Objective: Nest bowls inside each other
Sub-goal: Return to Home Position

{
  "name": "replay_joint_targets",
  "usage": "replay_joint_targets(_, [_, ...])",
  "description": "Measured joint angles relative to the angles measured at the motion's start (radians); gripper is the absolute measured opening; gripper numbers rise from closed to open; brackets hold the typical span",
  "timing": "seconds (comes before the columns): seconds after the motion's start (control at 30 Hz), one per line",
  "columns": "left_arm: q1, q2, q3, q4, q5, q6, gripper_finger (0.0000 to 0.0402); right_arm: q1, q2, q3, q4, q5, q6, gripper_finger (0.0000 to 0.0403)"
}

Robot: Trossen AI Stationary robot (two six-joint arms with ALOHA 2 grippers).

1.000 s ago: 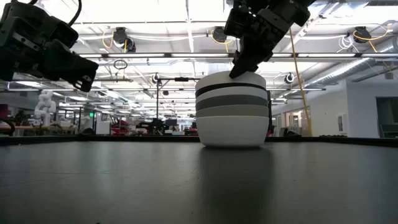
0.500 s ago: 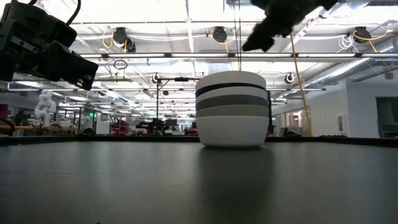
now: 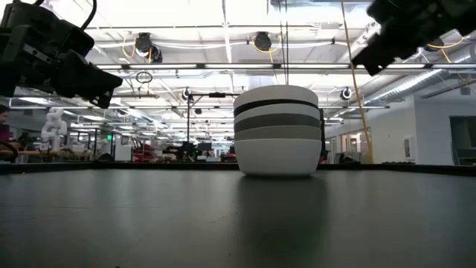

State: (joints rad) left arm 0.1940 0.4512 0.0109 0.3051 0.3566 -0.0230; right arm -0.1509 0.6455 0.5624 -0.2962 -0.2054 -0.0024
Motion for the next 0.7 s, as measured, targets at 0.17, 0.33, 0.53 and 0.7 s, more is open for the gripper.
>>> replay_joint_targets(0.17, [0.000,0.000,0.000,0.012,0.014,-0.024,0.0001,0.000,-0.177,-0.117,-0.009,0.044,0.042,0.0001])
replay_joint_targets(0.33, [0.000,0.000,0.000,0.013,0.046,-0.029,0.0001,0.000,-0.335,-0.215,-0.016,0.046,0.079,0.0000])
replay_joint_targets(0.53, [0.000,0.000,0.000,0.013,0.001,-0.035,0.0002,0.000,-0.425,-0.324,0.158,0.046,0.139,0.0000])
replay_joint_targets(0.7, [0.000,0.000,0.000,0.015,-0.045,-0.045,0.0005,0.000,-0.424,-0.413,0.281,0.045,0.159,0.0000])
